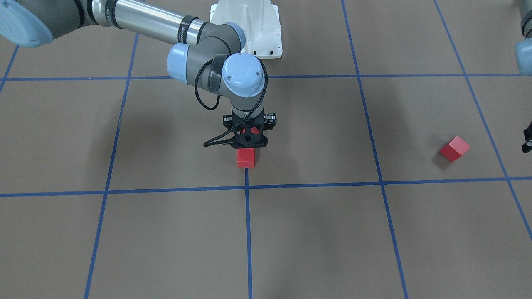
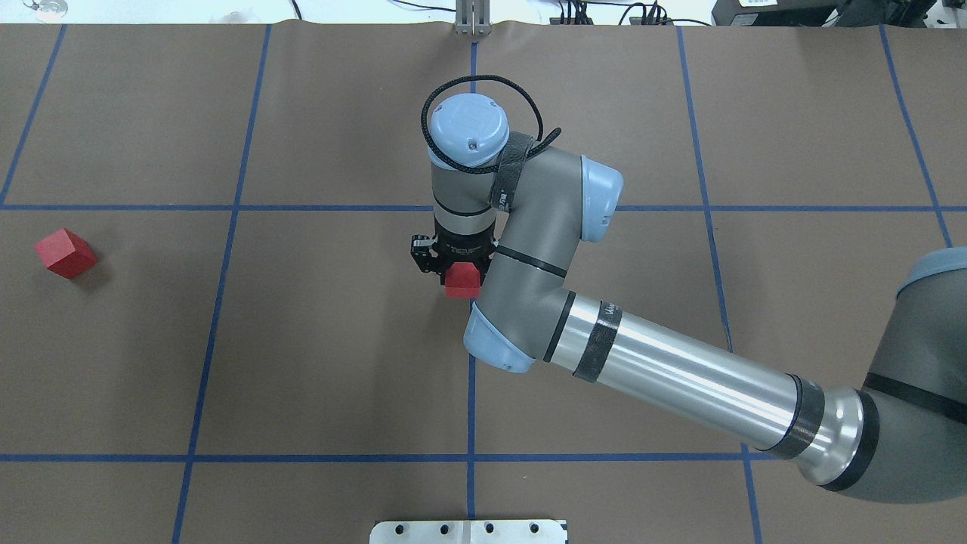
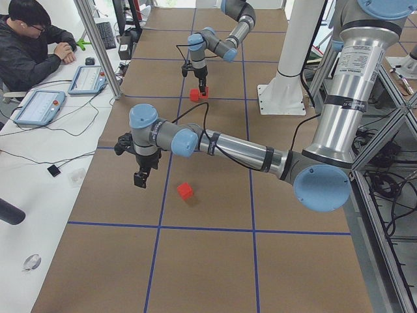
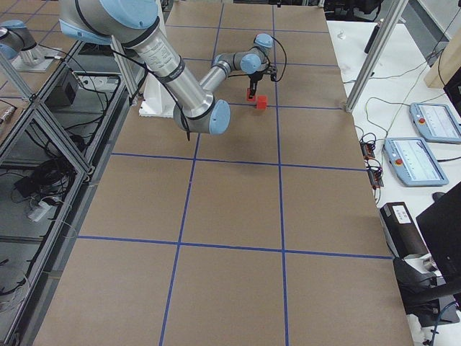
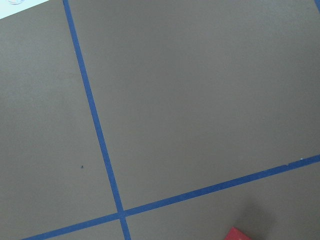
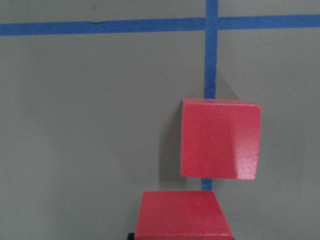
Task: Form red blocks into L shape at center
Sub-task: 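Lower the red cube against the center cube and open the right gripper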
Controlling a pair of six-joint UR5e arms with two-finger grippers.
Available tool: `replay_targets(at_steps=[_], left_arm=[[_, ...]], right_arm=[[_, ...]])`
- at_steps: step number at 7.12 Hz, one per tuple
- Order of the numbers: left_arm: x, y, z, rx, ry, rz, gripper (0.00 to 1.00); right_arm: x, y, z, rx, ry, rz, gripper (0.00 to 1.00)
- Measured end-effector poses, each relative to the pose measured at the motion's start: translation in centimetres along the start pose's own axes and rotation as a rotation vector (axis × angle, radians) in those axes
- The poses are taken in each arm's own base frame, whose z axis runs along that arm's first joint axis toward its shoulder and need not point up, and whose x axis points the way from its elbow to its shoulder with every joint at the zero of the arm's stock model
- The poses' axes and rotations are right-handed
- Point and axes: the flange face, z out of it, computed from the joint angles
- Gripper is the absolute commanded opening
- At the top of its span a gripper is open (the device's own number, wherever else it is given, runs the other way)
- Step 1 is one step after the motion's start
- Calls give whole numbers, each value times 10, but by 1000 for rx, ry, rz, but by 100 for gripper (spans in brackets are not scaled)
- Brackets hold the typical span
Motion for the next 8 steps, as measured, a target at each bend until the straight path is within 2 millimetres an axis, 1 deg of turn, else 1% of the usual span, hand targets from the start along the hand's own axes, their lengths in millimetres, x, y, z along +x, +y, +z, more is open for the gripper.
replay_targets(at_steps=[2,6,7,8], left_arm=[[0,-1,0,0,0,0,99],[0,0,1,0,0,1,99],[-1,0,1,-1,0,1,99],[-1,1,1,-1,0,1,99]], right_arm=[[6,-1,5,1,9,4,0],[9,-4,7,22,21,5,0],[10,-4,9,24,24,6,11],[12,-5,10,26,27,8,49]])
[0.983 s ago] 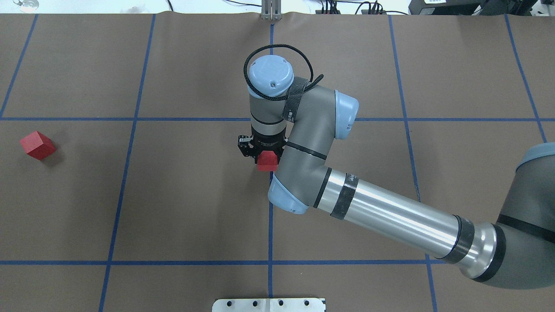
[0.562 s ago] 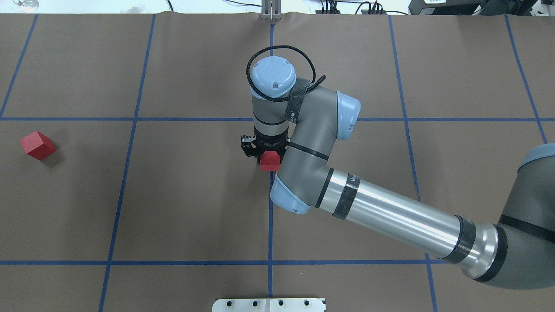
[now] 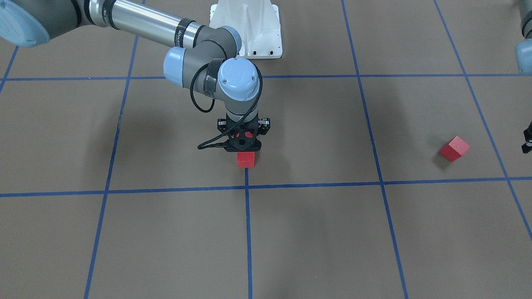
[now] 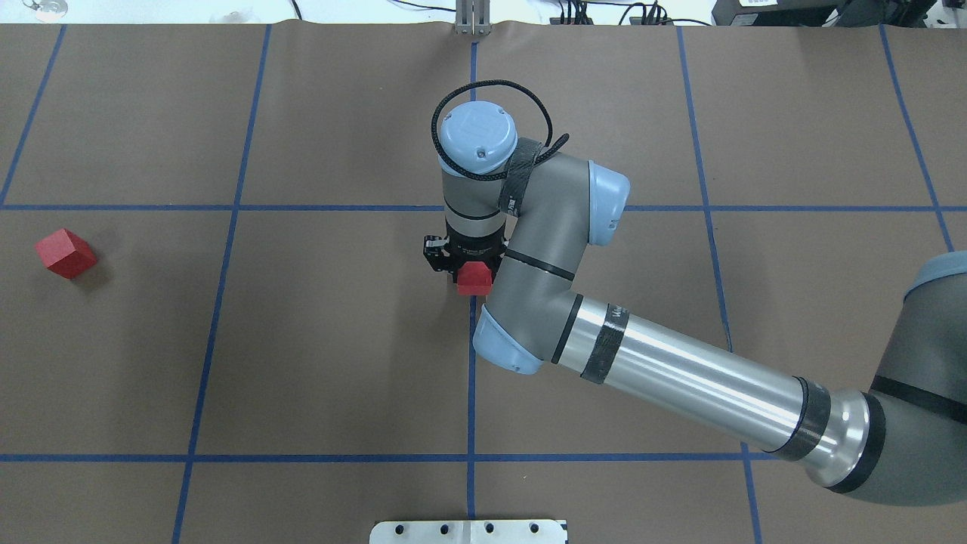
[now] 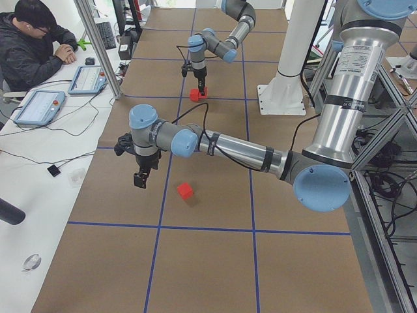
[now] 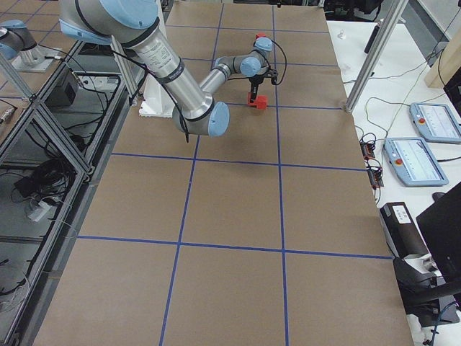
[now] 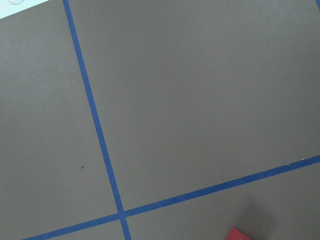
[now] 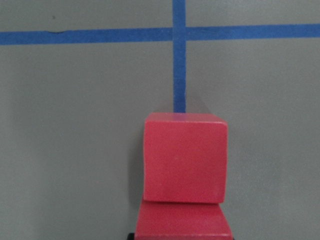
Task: Form red blocks into L shape at center
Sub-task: 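Lower the red cube against the center cube and open the right gripper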
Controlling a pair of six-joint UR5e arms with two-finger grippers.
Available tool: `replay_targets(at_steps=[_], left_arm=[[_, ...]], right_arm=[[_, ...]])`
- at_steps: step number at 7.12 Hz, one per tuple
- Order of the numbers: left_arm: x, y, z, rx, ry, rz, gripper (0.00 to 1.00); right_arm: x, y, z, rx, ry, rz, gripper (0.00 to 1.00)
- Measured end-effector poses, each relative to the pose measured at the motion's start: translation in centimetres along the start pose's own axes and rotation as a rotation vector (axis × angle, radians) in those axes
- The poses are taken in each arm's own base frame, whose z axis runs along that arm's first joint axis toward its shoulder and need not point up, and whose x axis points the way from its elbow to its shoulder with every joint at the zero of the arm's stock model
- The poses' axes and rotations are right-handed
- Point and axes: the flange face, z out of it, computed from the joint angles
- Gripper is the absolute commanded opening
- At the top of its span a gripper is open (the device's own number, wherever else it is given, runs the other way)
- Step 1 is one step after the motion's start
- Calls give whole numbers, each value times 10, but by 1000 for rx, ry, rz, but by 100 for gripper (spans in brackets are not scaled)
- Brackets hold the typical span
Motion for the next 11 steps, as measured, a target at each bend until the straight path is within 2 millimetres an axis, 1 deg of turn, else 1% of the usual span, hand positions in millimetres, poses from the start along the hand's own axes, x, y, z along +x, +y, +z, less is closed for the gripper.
replay_targets(at_steps=[1,2,6,9,10,11], left_arm=[[0,0,0,-1,1,0,99],[0,0,0,-1,1,0,99],[0,0,0,0,0,1,99],[0,-1,0,0,0,1,100],[0,-1,0,0,0,-1,100],[0,-2,0,0,0,-14,100]], right_arm=[[0,0,0,2,1,1,71],[1,-1,0,8,0,0,74],[3,-4,0,37,-17,-10,76],[4,-6,-2,44,-20,-10,79],[5,-8,-5,48,-22,-10,87],[8,-14,-12,56,-28,-7,97]])
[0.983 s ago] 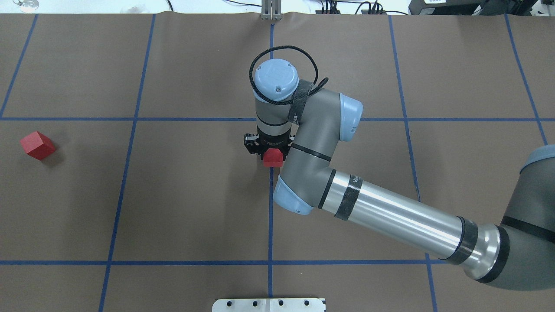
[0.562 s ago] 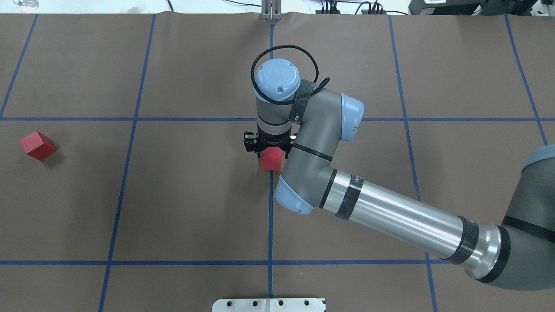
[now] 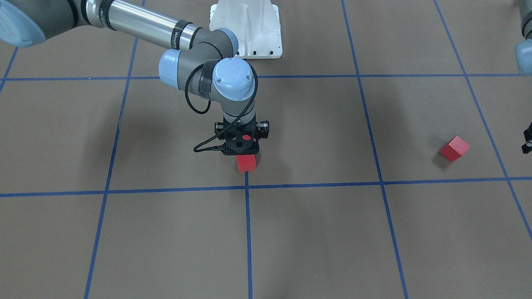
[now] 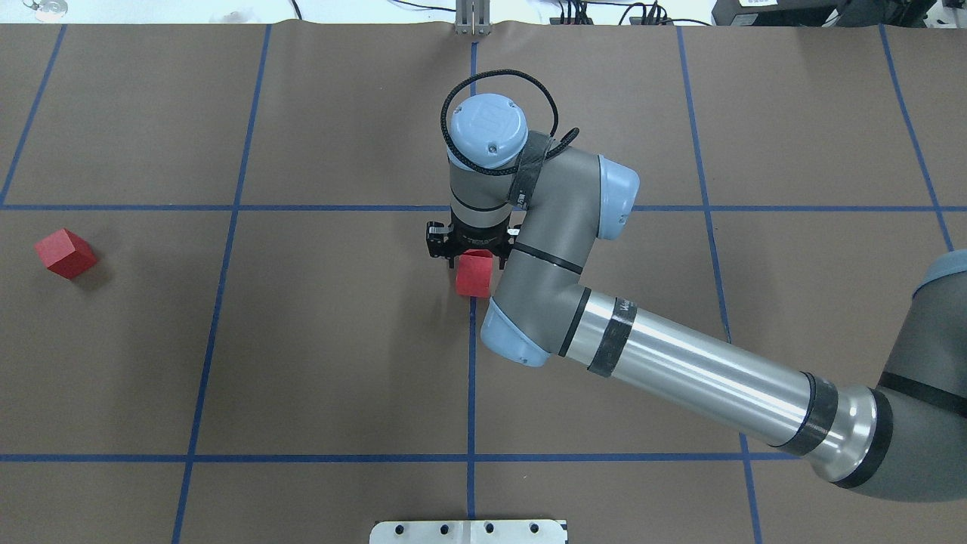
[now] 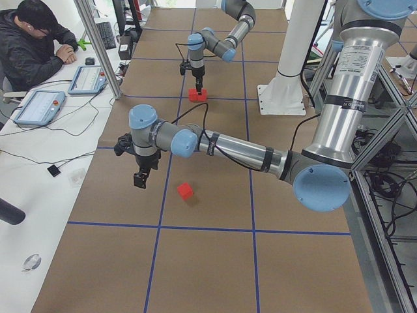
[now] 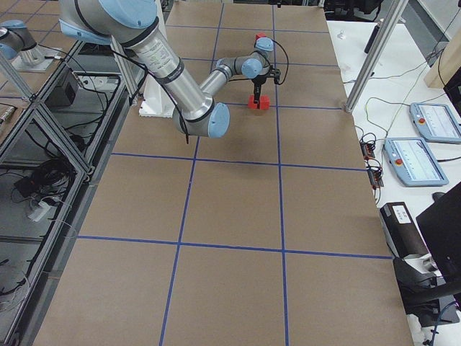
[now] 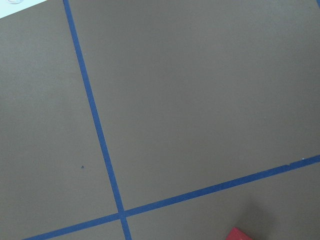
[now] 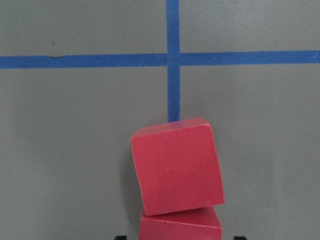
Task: Form red blocks into L shape at center
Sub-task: 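Lower the red cube against the center cube and open the right gripper, then raise the right gripper away while the left gripper grasps the far-side red cube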
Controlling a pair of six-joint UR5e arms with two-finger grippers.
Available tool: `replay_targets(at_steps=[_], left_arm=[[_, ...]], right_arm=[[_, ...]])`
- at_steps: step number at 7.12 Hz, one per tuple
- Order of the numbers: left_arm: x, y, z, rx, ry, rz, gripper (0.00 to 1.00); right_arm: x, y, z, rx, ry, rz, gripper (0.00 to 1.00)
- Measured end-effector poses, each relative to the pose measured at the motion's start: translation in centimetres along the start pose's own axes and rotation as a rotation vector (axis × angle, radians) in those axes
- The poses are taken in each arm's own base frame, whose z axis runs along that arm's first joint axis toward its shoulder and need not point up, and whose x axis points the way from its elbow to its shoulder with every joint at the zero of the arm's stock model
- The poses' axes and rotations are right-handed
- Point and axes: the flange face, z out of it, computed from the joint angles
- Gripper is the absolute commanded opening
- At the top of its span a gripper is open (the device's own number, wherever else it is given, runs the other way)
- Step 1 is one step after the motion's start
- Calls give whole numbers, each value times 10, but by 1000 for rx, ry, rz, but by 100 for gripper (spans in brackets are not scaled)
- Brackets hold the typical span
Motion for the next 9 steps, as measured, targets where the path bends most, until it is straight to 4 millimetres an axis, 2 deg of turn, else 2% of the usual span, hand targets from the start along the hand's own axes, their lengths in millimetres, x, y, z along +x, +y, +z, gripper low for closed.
replay_targets(at_steps=[2,3,4,5,6,8,9], left_arm=[[0,1,3,6,2,-65,100],[-1,4,5,26,6,-104,100],[1,11,11,55,17,-157,100],[9,23,28,78,37,-203,100],[26,36,53,91,65,-226,100],[58,75,101,94,119,-252,100],[71,88,117,93,119,-319,100]], right_arm=[[10,-17,-28,24,-23,17,98],[21,-25,-43,29,-42,28,98],[40,-33,-58,31,-62,43,98],[65,-40,-69,38,-73,52,99],[95,-45,-76,50,-72,42,99],[149,-49,-80,72,-56,-2,99],[165,-51,-81,79,-47,-19,99]])
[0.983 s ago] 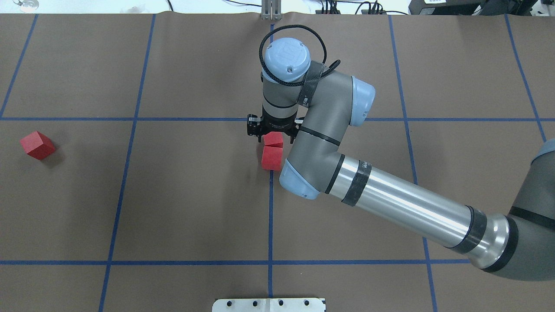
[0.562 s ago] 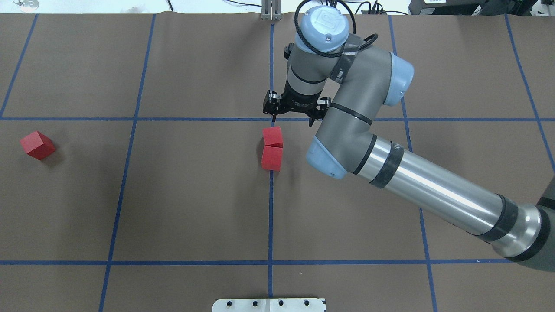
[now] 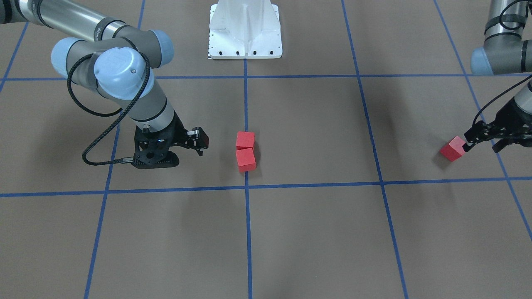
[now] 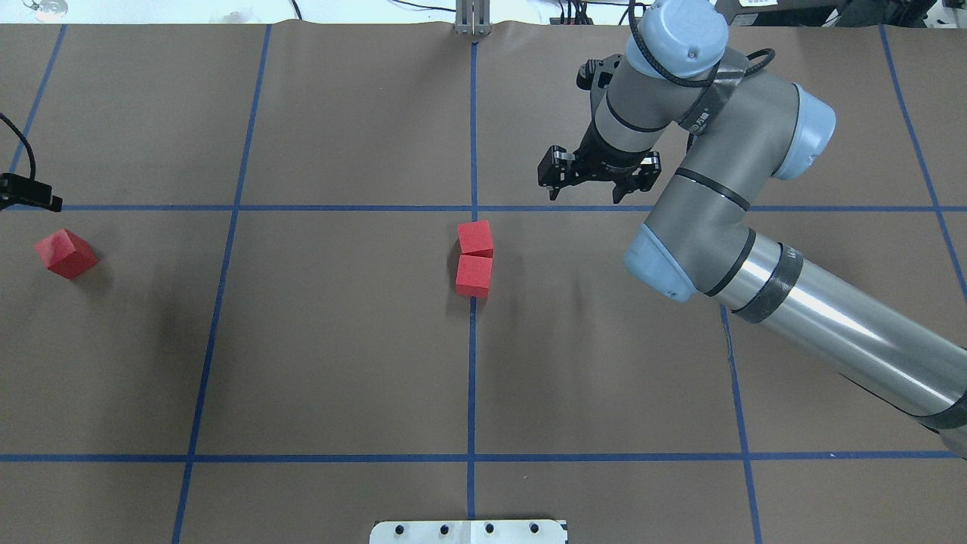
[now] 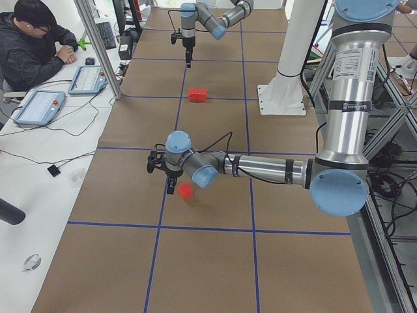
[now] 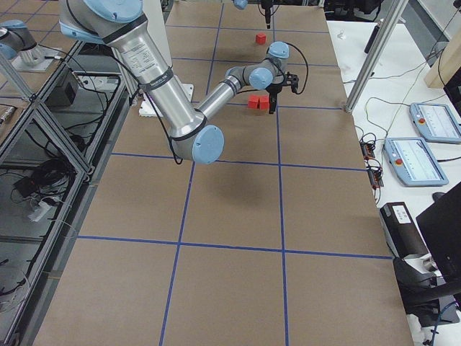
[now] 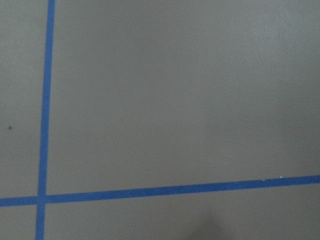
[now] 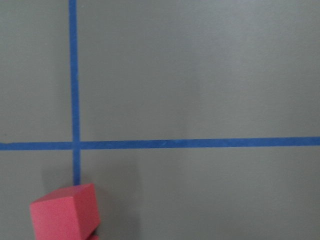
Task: Form red blocks into L shape at center
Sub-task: 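Raise the right gripper away while the left gripper grasps the far-side red cube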
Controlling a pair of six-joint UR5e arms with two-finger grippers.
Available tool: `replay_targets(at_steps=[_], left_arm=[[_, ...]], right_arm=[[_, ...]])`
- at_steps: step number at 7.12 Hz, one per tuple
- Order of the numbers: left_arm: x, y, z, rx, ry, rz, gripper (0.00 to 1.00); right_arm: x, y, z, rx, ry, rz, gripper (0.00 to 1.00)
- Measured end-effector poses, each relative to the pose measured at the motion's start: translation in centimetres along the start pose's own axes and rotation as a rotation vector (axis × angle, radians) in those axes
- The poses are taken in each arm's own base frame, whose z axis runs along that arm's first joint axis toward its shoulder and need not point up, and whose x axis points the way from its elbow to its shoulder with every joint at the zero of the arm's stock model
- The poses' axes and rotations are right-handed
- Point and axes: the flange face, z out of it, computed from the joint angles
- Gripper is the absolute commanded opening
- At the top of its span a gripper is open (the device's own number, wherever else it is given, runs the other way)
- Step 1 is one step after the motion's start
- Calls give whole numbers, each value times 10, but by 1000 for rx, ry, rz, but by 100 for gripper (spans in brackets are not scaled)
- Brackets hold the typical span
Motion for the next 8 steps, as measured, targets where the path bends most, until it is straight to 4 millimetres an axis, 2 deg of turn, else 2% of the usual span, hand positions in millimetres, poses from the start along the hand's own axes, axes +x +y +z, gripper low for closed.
replay_targets(at_steps=[2,6,8], left_arm=[[13,14,17,23,-28,-145,100],[-2,28,27,65,-99,-277,100],[10,40,44,69,-123,-318,100]], right_arm=[[13,-3,-1,6,8,-7,99],[19,-4,3,7,18,-4,99],[21,-4,4,8,21,-3,99]])
